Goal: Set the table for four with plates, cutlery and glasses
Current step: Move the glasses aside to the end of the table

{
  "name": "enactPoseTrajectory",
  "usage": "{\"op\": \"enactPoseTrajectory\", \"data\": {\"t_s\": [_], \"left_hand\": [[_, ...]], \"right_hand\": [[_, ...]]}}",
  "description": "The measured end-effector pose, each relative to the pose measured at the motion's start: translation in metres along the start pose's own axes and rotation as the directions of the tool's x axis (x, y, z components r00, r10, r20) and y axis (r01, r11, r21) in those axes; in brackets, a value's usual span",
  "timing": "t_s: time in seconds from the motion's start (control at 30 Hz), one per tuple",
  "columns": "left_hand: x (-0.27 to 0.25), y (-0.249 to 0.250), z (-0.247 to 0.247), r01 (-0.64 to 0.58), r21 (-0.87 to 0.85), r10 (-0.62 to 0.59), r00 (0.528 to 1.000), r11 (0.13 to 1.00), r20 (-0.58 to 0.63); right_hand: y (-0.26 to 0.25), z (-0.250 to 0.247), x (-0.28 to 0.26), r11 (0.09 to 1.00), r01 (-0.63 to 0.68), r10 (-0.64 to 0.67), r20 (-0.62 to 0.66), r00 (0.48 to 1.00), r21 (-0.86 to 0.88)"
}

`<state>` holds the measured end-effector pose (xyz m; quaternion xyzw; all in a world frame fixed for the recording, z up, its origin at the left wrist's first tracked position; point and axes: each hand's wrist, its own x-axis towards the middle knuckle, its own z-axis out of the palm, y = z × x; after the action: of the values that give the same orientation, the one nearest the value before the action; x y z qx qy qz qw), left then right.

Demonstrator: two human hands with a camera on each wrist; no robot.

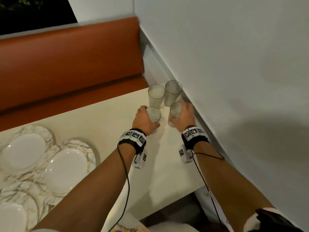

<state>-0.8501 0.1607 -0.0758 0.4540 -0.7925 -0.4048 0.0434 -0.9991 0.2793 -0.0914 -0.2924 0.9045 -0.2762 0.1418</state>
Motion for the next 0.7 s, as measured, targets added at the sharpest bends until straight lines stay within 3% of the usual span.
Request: {"op": "enactPoseTrajectory", "data": {"t_s": [0.23, 0.5, 0.7], "left_hand": [[0.014, 0.016, 0.031, -0.062, 0.015, 0.062, 0.997, 0.998, -0.038], [0.017, 0.029, 0.051, -0.015, -0.092, 0.005, 0.994, 0.996, -0.112], [0.022, 0.032, 0.050, -0.039, -0.109, 0.030, 0.996, 0.993, -0.087]], "right_hand": [[0.013, -0.016, 0.006, 0.998, -0.040, 0.031, -0.182, 0.983, -0.046], [0.015, -0.024, 0.025, 0.995, -0.061, 0.068, -0.086, 0.994, 0.079], [0.015, -0.022, 0.029, 0.991, -0.080, 0.085, -0.048, 0.995, 0.103]]}}
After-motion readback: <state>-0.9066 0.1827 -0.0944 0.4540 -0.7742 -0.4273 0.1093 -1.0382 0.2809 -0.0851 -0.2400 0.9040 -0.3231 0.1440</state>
